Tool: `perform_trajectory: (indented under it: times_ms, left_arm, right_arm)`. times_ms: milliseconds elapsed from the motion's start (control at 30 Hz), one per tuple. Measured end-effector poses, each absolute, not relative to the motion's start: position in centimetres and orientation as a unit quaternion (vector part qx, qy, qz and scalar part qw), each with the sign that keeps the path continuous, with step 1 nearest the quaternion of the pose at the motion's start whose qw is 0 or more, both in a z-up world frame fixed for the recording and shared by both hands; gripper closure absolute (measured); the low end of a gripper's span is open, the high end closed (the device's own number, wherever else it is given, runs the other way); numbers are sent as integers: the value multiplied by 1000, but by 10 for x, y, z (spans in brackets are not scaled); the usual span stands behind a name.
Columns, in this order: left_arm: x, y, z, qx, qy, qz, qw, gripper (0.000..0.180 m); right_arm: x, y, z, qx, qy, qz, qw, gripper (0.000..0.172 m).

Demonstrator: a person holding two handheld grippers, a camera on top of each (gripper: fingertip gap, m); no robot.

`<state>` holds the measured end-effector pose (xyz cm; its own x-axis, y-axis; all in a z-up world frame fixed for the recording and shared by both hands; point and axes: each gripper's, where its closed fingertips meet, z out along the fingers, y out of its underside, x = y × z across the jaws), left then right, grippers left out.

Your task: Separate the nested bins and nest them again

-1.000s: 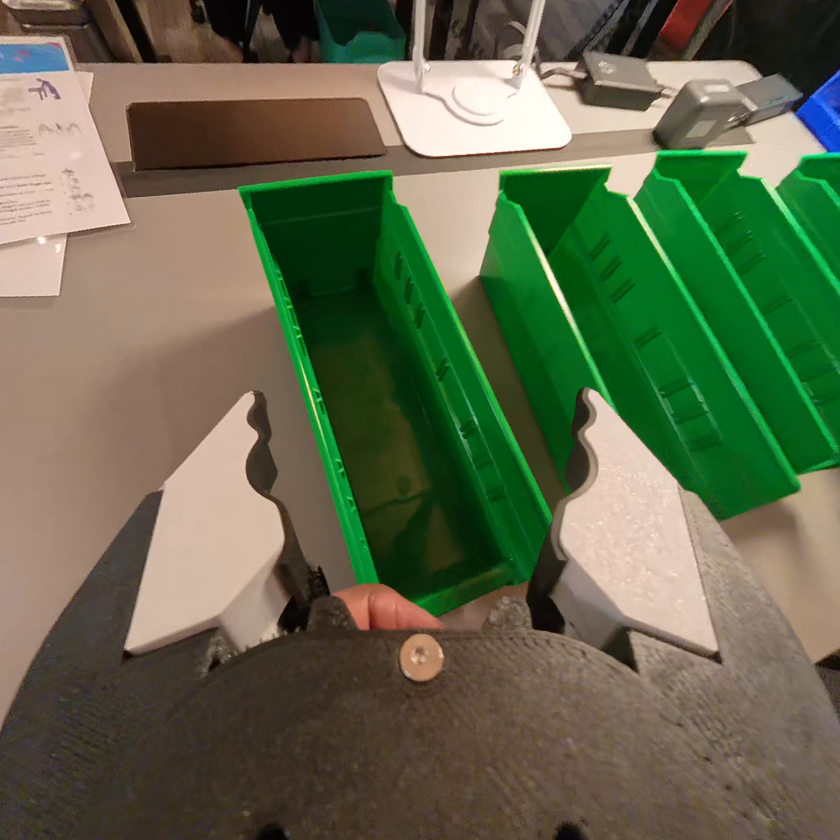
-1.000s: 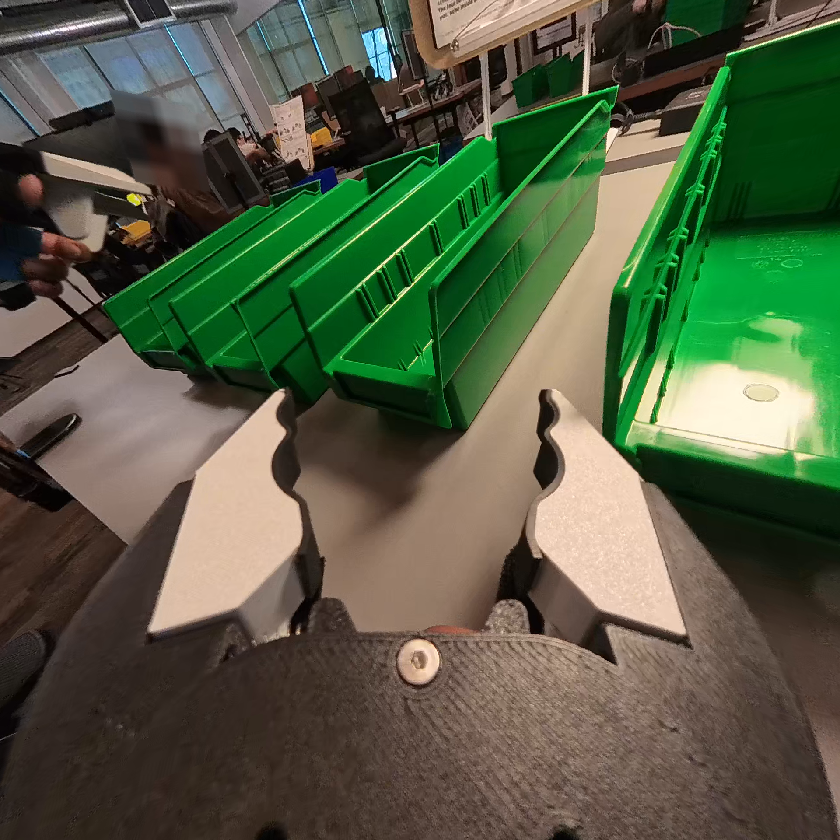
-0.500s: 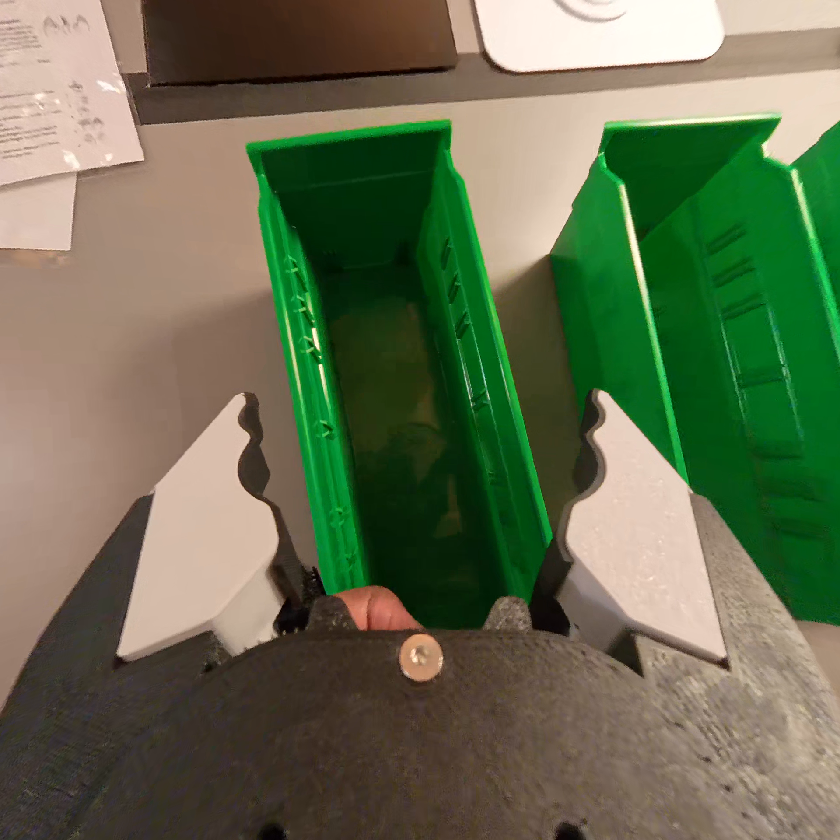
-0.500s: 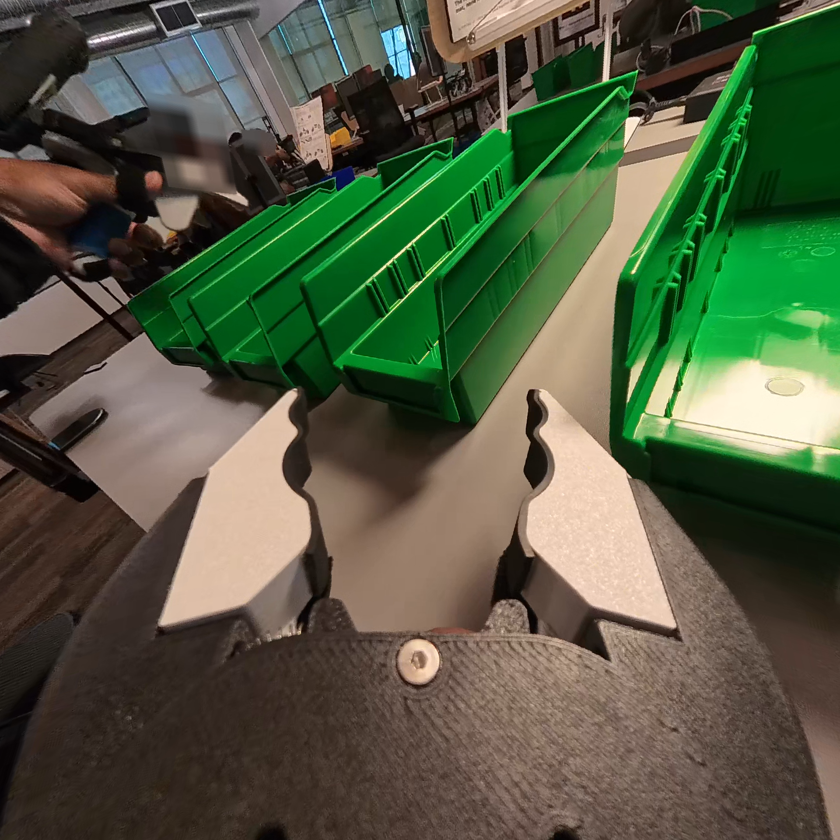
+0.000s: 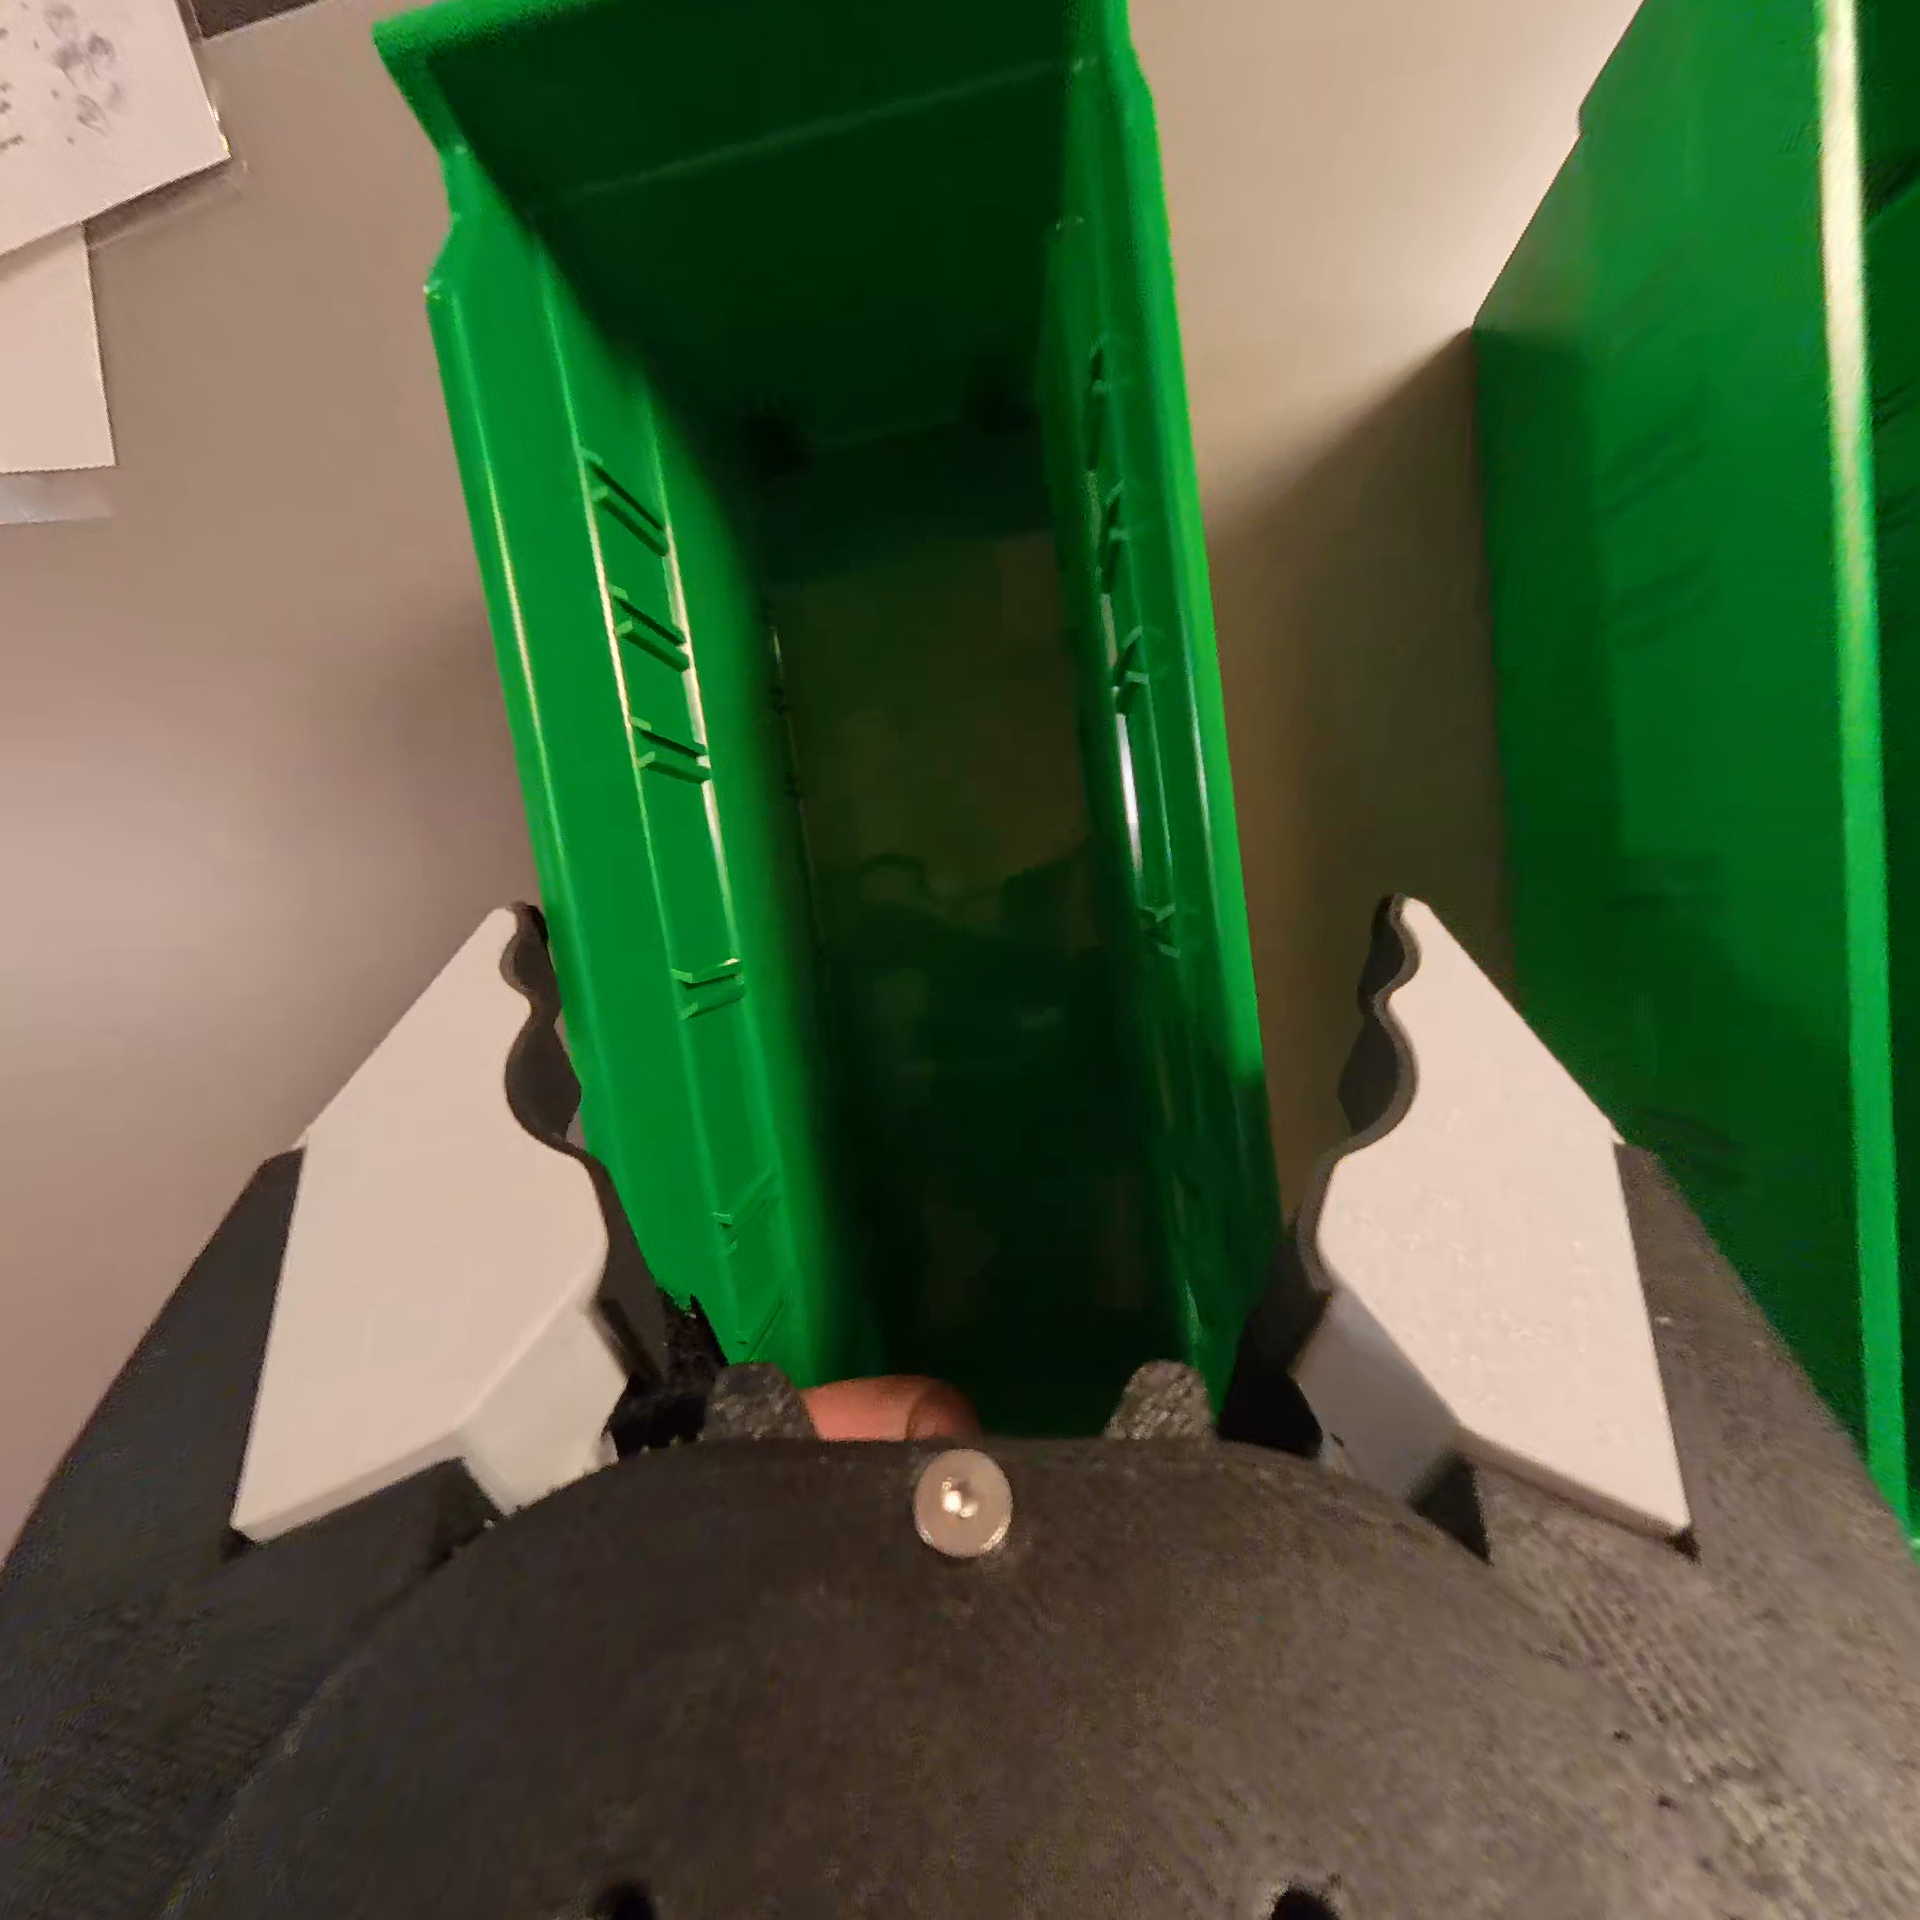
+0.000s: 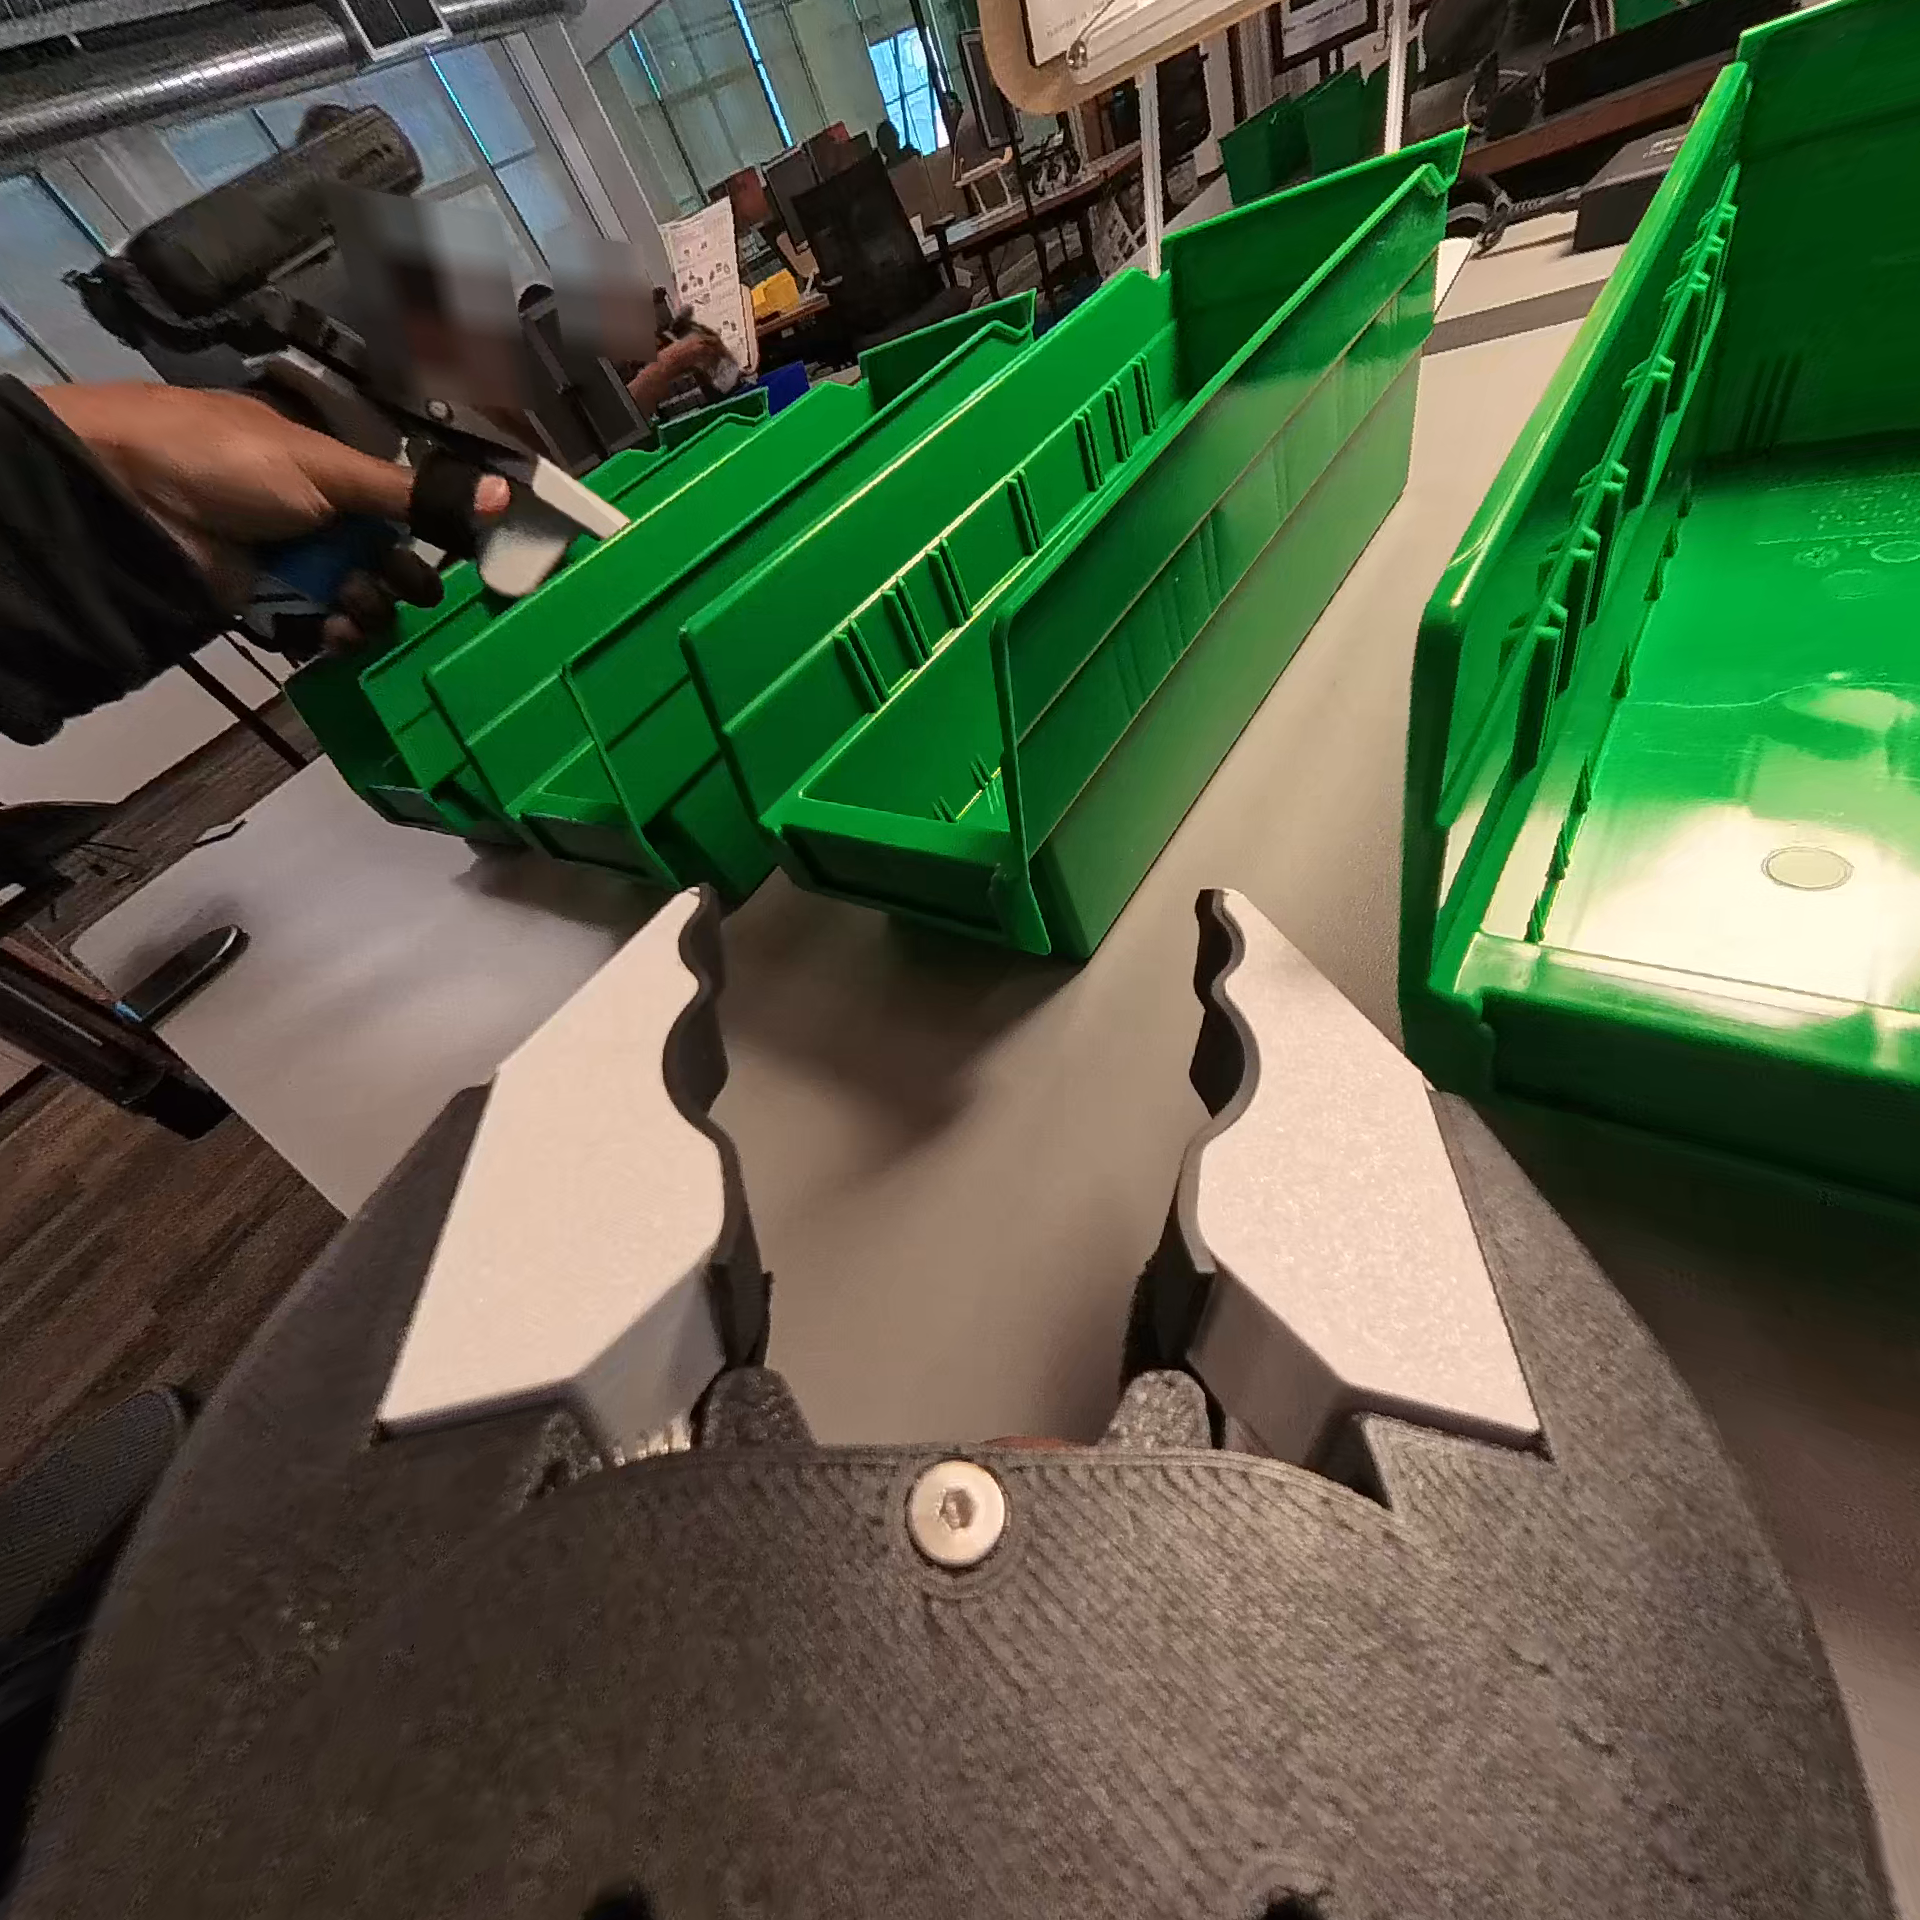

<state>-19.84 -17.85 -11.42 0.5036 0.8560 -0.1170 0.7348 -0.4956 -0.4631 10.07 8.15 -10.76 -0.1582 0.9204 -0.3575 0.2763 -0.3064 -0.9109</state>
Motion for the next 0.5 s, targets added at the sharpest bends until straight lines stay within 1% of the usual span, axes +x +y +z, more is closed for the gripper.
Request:
perform_trajectory:
  times_ms: [233,400,500]
  left_arm:
    - [-200,-175,-110,-846,-474,163,181,36]
    - [-205,-175,-113,-849,-473,166,169,36]
    - [-208,-179,-115,-854,-461,181,157,42]
  right_arm:
    - [101,81,-107,-581,-514,562,286,81]
    - [101,81,-107,-581,-513,564,285,82]
    - [102,81,-107,-580,-513,566,284,82]
